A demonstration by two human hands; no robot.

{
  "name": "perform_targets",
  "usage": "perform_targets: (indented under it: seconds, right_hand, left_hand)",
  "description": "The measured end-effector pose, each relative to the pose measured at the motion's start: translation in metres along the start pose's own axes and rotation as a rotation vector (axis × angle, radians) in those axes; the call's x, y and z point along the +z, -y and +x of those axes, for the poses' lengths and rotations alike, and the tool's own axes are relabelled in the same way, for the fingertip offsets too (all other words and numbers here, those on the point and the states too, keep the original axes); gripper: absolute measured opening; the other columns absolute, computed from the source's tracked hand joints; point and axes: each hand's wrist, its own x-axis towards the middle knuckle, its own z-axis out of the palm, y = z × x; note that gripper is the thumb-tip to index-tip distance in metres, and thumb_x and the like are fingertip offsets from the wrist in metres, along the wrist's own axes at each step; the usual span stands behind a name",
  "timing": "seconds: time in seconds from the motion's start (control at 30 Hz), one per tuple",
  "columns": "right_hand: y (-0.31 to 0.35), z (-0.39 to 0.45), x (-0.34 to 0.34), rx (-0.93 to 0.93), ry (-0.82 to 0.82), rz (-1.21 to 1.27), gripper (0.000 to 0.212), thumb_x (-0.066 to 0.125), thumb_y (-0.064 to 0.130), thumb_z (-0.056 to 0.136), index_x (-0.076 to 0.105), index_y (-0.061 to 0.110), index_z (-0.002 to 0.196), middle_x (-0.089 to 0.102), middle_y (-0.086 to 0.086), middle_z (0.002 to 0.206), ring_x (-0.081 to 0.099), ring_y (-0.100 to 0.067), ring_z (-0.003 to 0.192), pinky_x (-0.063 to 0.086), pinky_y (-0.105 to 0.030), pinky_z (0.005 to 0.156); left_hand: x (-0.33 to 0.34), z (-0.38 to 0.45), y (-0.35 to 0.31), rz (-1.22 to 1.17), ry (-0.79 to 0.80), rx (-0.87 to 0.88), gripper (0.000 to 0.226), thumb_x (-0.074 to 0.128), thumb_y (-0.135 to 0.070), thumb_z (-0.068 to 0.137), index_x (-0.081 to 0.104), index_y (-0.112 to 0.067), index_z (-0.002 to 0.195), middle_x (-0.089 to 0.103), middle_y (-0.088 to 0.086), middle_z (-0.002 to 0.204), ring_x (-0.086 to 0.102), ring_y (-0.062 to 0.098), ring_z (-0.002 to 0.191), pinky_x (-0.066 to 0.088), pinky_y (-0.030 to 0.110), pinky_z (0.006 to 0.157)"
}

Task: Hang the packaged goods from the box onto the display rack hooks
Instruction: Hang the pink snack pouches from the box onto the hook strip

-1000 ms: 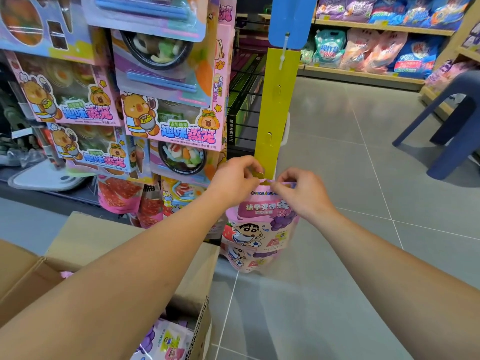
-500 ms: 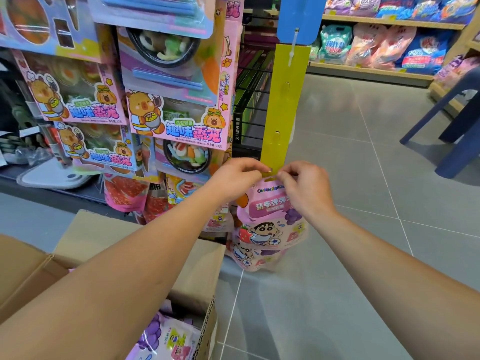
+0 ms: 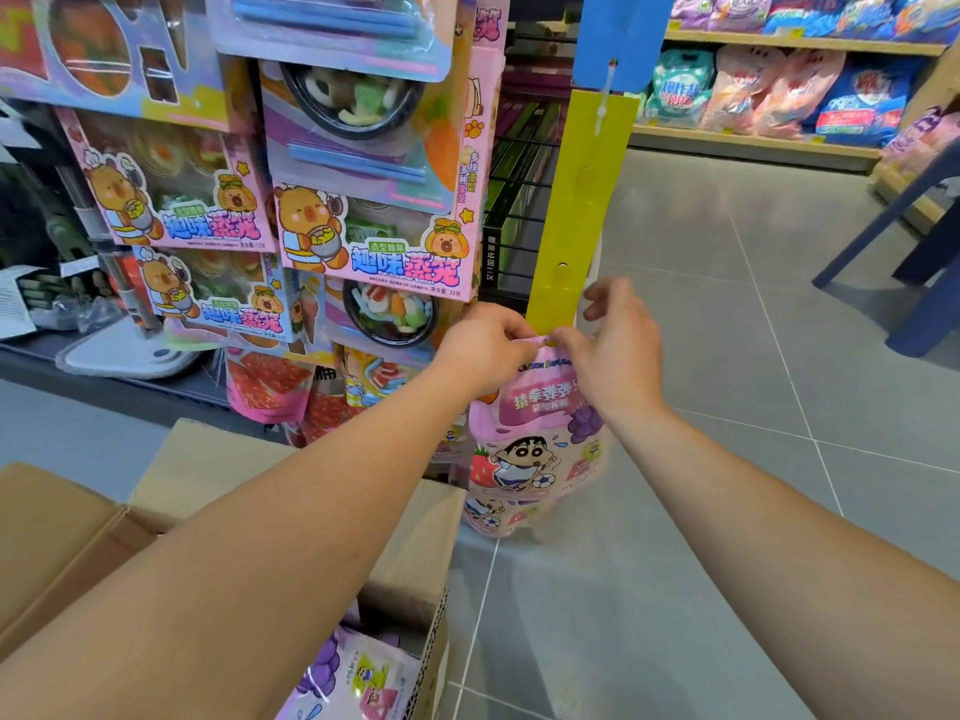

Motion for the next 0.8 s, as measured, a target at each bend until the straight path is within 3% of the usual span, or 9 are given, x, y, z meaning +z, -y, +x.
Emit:
perform_targets:
  seconds: [0.1,0.2,0.33,0.47,0.53,0.57,0.67,0.8]
  right_hand:
    - [0.001,0.009,0.001,0.007,0.116,-0.101,0.016,0.071,0.027,0.086,0.068,0.012,0.09,0.066,-0.006,0.083,0.057,-0.025,0.08,0.033,-0.027,0.065]
    - [0.003,0.01,0.003,0.051,0.155,-0.14,0.019,0.067,0.028,0.089,0.064,0.011,0.081,0.064,-0.01,0.079,0.05,-0.026,0.075,0.029,-0.029,0.062]
    - [0.004,0.01,0.003,0.039,0.207,-0.144,0.018,0.064,0.026,0.092,0.059,0.013,0.081,0.059,-0.008,0.08,0.049,-0.025,0.075,0.029,-0.028,0.063]
    - [0.001,0.008,0.0,-0.007,0.258,-0.133,0.014,0.063,0.025,0.093,0.065,0.012,0.088,0.066,-0.009,0.086,0.055,-0.026,0.079,0.035,-0.029,0.065]
    - [0.001,0.009,-0.002,-0.017,0.273,-0.129,0.013,0.063,0.024,0.093,0.066,0.013,0.088,0.065,-0.007,0.086,0.055,-0.025,0.079,0.035,-0.028,0.065]
    - [0.0,0.01,-0.003,-0.016,0.279,-0.121,0.013,0.063,0.024,0.093,0.067,0.012,0.09,0.065,-0.006,0.087,0.056,-0.024,0.08,0.036,-0.028,0.066]
    - [-0.002,0.01,-0.006,-0.025,0.312,-0.12,0.015,0.065,0.025,0.092,0.071,0.012,0.096,0.064,-0.002,0.085,0.057,-0.022,0.082,0.038,-0.027,0.067]
    - [-0.013,0.001,-0.008,-0.02,0.332,-0.149,0.017,0.067,0.03,0.089,0.068,0.013,0.086,0.061,-0.001,0.078,0.056,-0.022,0.077,0.035,-0.027,0.064]
  left_hand:
    - [-0.001,-0.001,0.002,0.031,-0.013,-0.028,0.011,0.064,-0.024,0.091,0.072,-0.018,0.091,0.063,0.0,0.073,0.054,0.013,0.06,0.044,0.02,0.05]
    - [0.0,-0.002,0.004,0.014,-0.007,-0.079,0.015,0.064,-0.025,0.091,0.072,-0.014,0.087,0.06,0.0,0.07,0.052,0.016,0.064,0.036,0.02,0.048]
    - [-0.003,0.0,0.002,-0.051,0.015,-0.17,0.013,0.064,-0.024,0.09,0.069,-0.016,0.08,0.062,0.002,0.073,0.059,0.021,0.075,0.042,0.024,0.059]
    - [-0.001,0.001,0.0,-0.061,0.056,-0.274,0.031,0.068,-0.024,0.086,0.066,0.005,0.097,0.064,0.023,0.087,0.064,0.037,0.091,0.051,0.043,0.068]
    - [-0.001,0.003,-0.001,-0.059,0.07,-0.317,0.05,0.07,-0.021,0.081,0.057,0.016,0.112,0.058,0.035,0.107,0.06,0.044,0.106,0.05,0.055,0.076]
    - [0.0,0.005,-0.003,-0.055,0.077,-0.325,0.054,0.07,-0.021,0.08,0.055,0.016,0.116,0.057,0.036,0.109,0.058,0.044,0.109,0.05,0.055,0.078]
    - [0.0,0.005,-0.002,0.028,0.099,-0.318,0.053,0.071,-0.026,0.08,0.059,0.011,0.116,0.056,0.023,0.087,0.065,0.037,0.1,0.053,0.045,0.074]
    - [0.008,-0.004,0.008,0.145,-0.004,-0.189,0.03,0.073,-0.039,0.082,0.074,-0.01,0.086,0.071,0.005,0.085,0.067,0.021,0.08,0.055,0.031,0.07]
